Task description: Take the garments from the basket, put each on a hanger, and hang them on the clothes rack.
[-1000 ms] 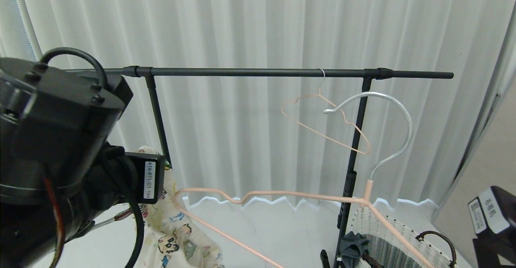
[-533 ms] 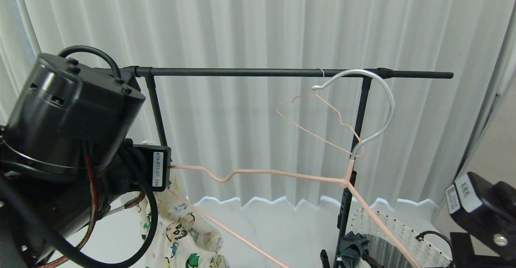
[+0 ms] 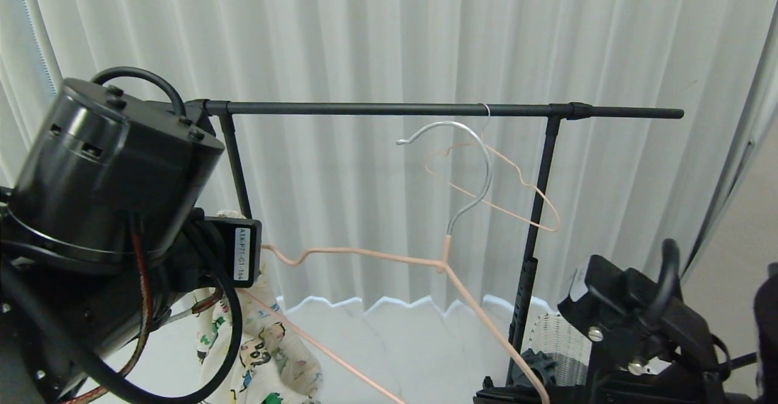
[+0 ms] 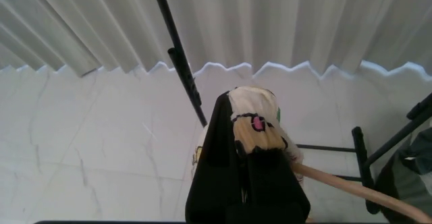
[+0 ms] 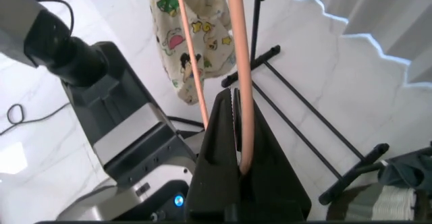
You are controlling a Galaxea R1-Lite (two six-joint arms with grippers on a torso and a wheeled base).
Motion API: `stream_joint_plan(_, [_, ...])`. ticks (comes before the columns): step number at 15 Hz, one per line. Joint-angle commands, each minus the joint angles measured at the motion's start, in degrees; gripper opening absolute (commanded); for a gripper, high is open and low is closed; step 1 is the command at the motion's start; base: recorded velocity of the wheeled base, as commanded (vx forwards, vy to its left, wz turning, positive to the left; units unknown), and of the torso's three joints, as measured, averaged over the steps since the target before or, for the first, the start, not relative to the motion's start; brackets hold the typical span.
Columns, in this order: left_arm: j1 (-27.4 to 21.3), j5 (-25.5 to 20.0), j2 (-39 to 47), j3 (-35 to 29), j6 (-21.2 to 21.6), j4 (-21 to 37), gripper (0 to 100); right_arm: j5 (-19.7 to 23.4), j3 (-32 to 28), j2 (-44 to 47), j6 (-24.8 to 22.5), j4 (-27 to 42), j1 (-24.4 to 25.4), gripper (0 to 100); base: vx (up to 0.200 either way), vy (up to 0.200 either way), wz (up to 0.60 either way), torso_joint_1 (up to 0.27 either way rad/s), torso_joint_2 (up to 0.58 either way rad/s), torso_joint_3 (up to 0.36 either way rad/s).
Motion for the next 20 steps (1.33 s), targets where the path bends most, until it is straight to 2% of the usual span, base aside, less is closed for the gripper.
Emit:
stream_joint_plan(1, [-0.13, 0.03, -0.27, 0.07, -0.03, 0.01, 0, -0.32, -0.32, 3.44, 0.08, -0.45, 0.01, 0, 0.000, 0.000, 0.00, 0.000, 0.00, 0.000])
stream_joint_plan(4, [-2.59, 0.03, -0.88, -0.02, -0.38, 0.01, 0, -1.02, -0.67, 6.08, 0.61, -1.51, -0.08, 0, 0.000, 0.000, 0.00, 0.000, 0.00, 0.000])
stream_joint_plan(7, [-7.69, 0.03, -0.71, -1.08, -3.55, 0.01, 0, -1.11, -1.46, 9.95, 1.22, -5.02, 0.10, 0, 0.000, 0.000, 0.00, 0.000, 0.00, 0.000])
stream_joint_plan(13, [-16.57, -0.15, 1.84, -6.79, -5.83, 0.01, 0, -1.11, -9.46, 18.65, 3.25, -5.37, 2.12, 0, 0.000, 0.000, 0.00, 0.000, 0.00, 0.000])
stream_joint_plan(15, [-16.66, -0.15, 1.32, -5.38, -5.92, 0.01, 0, -1.20, -10.51, 19.09, 3.25, -5.37, 2.12, 0, 0.000, 0.000, 0.00, 0.000, 0.00, 0.000])
stream_joint_plan(18, [-15.60, -0.06, -0.09, -3.10, -6.01, 0.01, 0, -4.89, -10.25, 18.30, 3.69, -5.37, 2.03, 0, 0.000, 0.000, 0.00, 0.000, 0.00, 0.000])
stream_joint_plan(20, [-15.69, -0.15, -0.35, -2.75, -6.09, 0.01, 0, -5.59, -10.25, 17.33, 4.30, -5.73, 2.03, 0, 0.000, 0.000, 0.00, 0.000, 0.00, 0.000])
